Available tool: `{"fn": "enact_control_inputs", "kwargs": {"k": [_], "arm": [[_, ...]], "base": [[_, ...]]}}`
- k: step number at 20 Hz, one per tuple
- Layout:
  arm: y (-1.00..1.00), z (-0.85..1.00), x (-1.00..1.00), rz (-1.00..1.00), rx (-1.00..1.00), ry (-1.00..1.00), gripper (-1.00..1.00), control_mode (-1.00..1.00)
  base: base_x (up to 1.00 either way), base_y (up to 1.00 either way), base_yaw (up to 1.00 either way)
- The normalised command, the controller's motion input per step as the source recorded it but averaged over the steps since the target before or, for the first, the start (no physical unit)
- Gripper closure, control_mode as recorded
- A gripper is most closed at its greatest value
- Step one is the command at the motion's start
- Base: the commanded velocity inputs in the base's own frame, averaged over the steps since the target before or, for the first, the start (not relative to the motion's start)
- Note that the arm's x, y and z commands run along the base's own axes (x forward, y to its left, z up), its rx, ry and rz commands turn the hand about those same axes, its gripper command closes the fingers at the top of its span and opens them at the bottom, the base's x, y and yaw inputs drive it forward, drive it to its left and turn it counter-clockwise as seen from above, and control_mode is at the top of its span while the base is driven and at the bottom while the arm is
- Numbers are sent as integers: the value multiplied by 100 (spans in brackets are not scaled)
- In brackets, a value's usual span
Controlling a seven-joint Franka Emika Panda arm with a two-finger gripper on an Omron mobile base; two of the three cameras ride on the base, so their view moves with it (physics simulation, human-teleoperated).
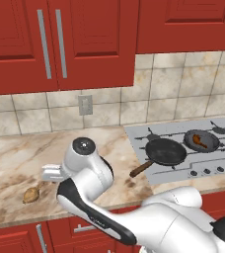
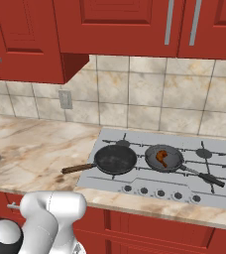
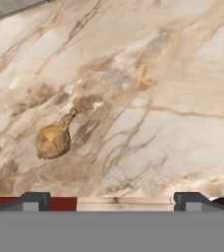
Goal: Place both pans onto different burners. Then place the onion and the chicken drumstick on different pans.
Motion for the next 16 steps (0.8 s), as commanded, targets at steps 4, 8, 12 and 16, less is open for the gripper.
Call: {"fn": "enact_control_inputs", "kwargs": {"k": [4,8,12,16], "arm": [[21,-14,0,11,-2,-9,-100,-100],[22,-14,4,-1,-1,-3,-100,-100],[27,-12,2,-5,0,-2,-100,-100],[42,-12,10,-3,0,-1,-100,-100]], "base": [[0,0,0],[0,0,0],[0,0,0],[0,0,0]]}}
